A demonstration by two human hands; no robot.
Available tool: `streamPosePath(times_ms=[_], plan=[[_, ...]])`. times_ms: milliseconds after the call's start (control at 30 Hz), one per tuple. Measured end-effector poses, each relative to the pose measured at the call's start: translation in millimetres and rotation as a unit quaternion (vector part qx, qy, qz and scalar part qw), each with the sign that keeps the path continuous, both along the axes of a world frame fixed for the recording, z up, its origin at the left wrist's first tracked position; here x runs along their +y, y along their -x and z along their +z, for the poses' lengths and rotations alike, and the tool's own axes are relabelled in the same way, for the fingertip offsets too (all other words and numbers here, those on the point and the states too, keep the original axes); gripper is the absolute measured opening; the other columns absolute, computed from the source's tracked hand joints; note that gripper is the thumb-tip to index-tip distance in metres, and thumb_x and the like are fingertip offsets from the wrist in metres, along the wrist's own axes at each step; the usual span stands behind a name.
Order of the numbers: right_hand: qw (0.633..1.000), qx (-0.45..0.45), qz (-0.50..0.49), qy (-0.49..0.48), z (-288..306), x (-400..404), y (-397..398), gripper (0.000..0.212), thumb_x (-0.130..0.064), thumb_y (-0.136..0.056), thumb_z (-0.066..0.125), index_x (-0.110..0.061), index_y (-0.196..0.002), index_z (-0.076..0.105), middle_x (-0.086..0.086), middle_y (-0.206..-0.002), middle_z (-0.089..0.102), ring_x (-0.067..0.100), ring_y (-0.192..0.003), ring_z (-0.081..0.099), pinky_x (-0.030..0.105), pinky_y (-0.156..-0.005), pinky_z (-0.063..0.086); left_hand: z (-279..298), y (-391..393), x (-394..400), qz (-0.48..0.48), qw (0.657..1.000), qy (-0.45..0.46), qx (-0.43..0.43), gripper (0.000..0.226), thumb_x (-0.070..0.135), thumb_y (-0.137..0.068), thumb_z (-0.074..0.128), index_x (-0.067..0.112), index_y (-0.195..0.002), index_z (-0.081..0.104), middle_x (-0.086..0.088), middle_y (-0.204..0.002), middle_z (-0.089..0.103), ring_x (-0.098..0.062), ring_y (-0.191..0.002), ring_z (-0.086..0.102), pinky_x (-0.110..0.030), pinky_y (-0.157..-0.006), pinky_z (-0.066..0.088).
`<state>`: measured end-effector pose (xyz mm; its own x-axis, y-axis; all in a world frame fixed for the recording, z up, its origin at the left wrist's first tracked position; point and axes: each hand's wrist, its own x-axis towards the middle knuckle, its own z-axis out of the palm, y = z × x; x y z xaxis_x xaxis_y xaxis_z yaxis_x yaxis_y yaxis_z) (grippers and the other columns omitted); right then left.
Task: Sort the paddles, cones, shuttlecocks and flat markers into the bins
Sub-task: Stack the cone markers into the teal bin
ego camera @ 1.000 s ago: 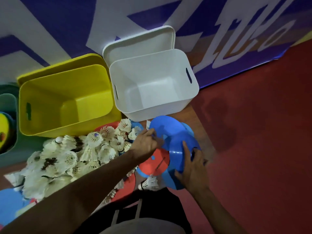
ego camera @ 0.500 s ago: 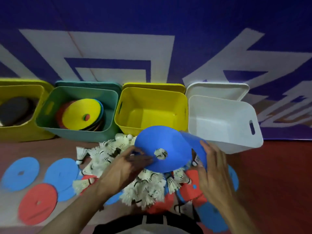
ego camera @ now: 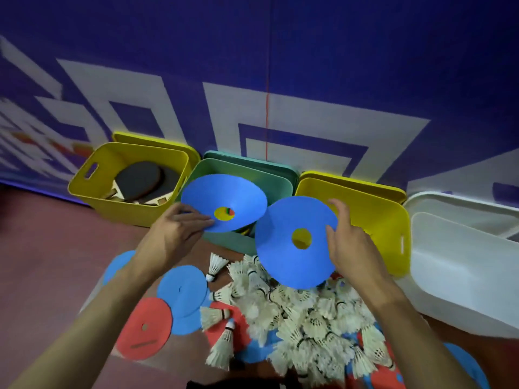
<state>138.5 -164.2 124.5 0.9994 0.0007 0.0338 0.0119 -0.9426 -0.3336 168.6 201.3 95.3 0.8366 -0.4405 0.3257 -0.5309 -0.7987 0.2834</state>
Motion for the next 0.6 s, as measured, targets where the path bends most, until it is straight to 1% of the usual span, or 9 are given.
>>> streamPosePath(times_ms=[67,167,200,233,300,367,467,533,600], plan=[[0.999,0.016,0.005,-0.031,2,9,-8,0.04,-0.02,-0.103,0.042,-0.035,-0.137,0.027,-0.001,-0.063,0.054,0.023,-0.056,0.052,0.039,-0.048,0.035,-4,-17,10,0.022,1.0,-0.005,0.004,0.03,0.026,-0.089,0.058,0.016,-0.109,0.077,0.005,-0.107,0.075,-0.022,-0.093,0.059,-0.028,-0.082,0.047],[0.997,0.005,0.006,-0.072,1,11,-14,0.025,-0.015,-0.102,0.041,-0.028,-0.119,0.055,-0.001,-0.095,0.066,0.02,-0.084,0.062,0.035,-0.064,0.046,-17,-47,11,0.036,0.999,-0.003,0.02,0.029,0.018,-0.085,0.061,0.014,-0.108,0.077,0.001,-0.106,0.076,-0.017,-0.092,0.054,-0.023,-0.08,0.038],[0.996,0.002,0.0,-0.086,0,10,-14,0.025,-0.016,-0.103,0.041,-0.026,-0.116,0.06,-0.003,-0.104,0.067,0.016,-0.088,0.062,0.033,-0.069,0.048,-24,-59,9,0.03,0.999,-0.005,0.027,0.028,0.017,-0.085,0.061,0.013,-0.108,0.078,-0.001,-0.105,0.076,-0.017,-0.093,0.054,-0.024,-0.08,0.038],[0.995,0.004,-0.01,-0.1,0,9,-13,0.025,-0.018,-0.103,0.041,-0.027,-0.115,0.061,-0.003,-0.109,0.066,0.01,-0.086,0.062,0.029,-0.068,0.048,-32,-70,5,0.026,0.999,-0.009,0.042,0.028,0.016,-0.086,0.061,0.012,-0.108,0.077,-0.003,-0.106,0.076,-0.019,-0.094,0.058,-0.027,-0.082,0.039],[0.988,0.024,-0.031,-0.149,0,7,-9,0.025,-0.022,-0.104,0.043,-0.028,-0.12,0.061,-0.003,-0.11,0.065,0.003,-0.07,0.065,0.018,-0.056,0.043,-49,-87,-1,0.03,0.996,-0.022,0.082,0.025,0.017,-0.091,0.064,0.014,-0.113,0.075,-0.006,-0.112,0.074,-0.029,-0.097,0.063,-0.035,-0.087,0.044],[0.974,0.051,-0.043,-0.215,1,6,-6,0.027,-0.024,-0.103,0.044,-0.028,-0.127,0.058,0.0,-0.109,0.066,0.0,-0.063,0.068,0.015,-0.051,0.044,-63,-89,-7,0.042,0.992,-0.029,0.111,0.032,0.017,-0.089,0.071,0.015,-0.122,0.071,-0.007,-0.118,0.071,-0.033,-0.101,0.061,-0.04,-0.089,0.046],[0.965,0.089,-0.029,-0.245,4,13,-6,0.035,-0.03,-0.102,0.049,-0.03,-0.137,0.05,0.001,-0.103,0.069,-0.003,-0.069,0.069,0.022,-0.065,0.052,-76,-68,-3,0.052,0.991,-0.03,0.115,0.038,0.028,-0.09,0.071,0.02,-0.127,0.066,-0.004,-0.119,0.069,-0.028,-0.1,0.059,-0.038,-0.088,0.045],[0.968,0.123,0.0,-0.22,-1,23,-12,0.045,-0.04,-0.099,0.052,-0.033,-0.143,0.043,-0.001,-0.108,0.067,-0.005,-0.074,0.067,0.023,-0.07,0.05,-79,-45,6,0.074,0.99,-0.01,0.12,0.034,0.035,-0.094,0.063,0.023,-0.126,0.066,0.0,-0.118,0.068,-0.023,-0.098,0.057,-0.035,-0.085,0.045],[0.969,0.151,0.025,-0.195,-11,40,-23,0.054,-0.048,-0.097,0.053,-0.033,-0.146,0.036,-0.001,-0.115,0.066,-0.003,-0.077,0.066,0.024,-0.072,0.05,-79,-16,20,0.09,0.987,0.007,0.135,0.033,0.034,-0.093,0.059,0.026,-0.125,0.065,0.003,-0.118,0.067,-0.022,-0.099,0.058,-0.036,-0.085,0.046]])
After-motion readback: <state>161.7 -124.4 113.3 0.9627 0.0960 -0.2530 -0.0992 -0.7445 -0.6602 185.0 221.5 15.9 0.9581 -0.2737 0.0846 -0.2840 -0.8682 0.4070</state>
